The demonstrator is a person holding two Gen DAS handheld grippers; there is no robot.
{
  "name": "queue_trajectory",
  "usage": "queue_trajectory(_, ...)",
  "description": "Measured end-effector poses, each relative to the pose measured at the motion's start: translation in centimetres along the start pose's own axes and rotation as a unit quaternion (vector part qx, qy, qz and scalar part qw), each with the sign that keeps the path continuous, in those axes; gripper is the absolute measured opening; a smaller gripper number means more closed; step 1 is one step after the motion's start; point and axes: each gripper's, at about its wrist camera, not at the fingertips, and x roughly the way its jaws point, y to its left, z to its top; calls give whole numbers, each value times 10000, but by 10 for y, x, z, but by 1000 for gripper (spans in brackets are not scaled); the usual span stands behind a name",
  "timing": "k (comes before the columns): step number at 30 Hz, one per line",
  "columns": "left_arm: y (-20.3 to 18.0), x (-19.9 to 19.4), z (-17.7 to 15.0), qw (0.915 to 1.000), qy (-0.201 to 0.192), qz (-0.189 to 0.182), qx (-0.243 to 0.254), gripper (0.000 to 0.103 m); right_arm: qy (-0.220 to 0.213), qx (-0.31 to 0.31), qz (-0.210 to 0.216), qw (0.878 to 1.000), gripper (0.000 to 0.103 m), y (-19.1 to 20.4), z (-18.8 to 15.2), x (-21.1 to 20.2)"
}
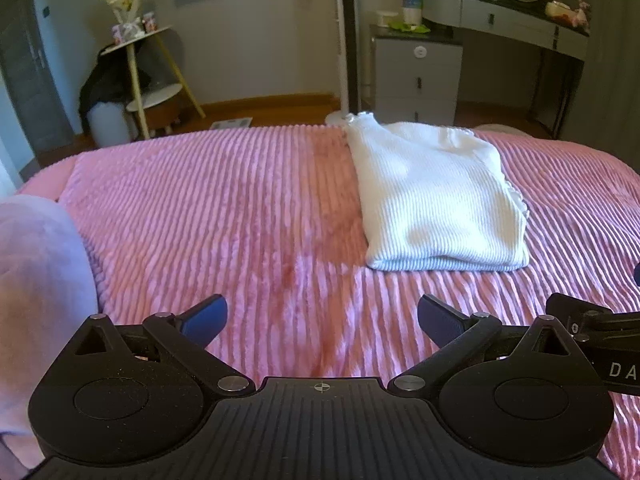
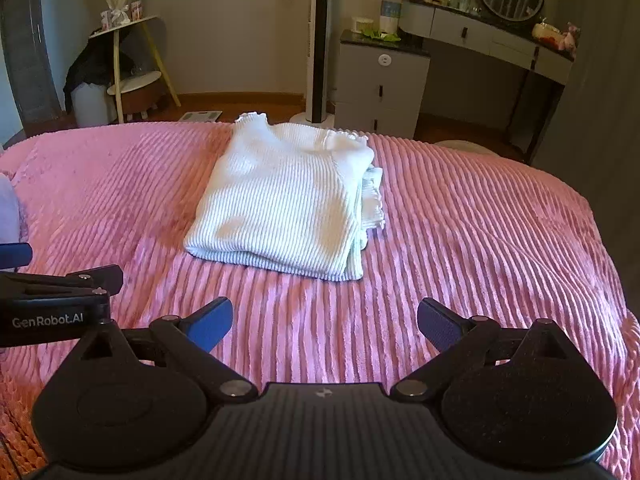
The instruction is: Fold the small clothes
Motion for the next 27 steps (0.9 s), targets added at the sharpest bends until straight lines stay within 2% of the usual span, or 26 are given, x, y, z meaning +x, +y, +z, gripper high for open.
queue_trajectory(27,1,-1,-1,10000,22,-17,7,103,-42,99,107,9999,99,-2,0,-2)
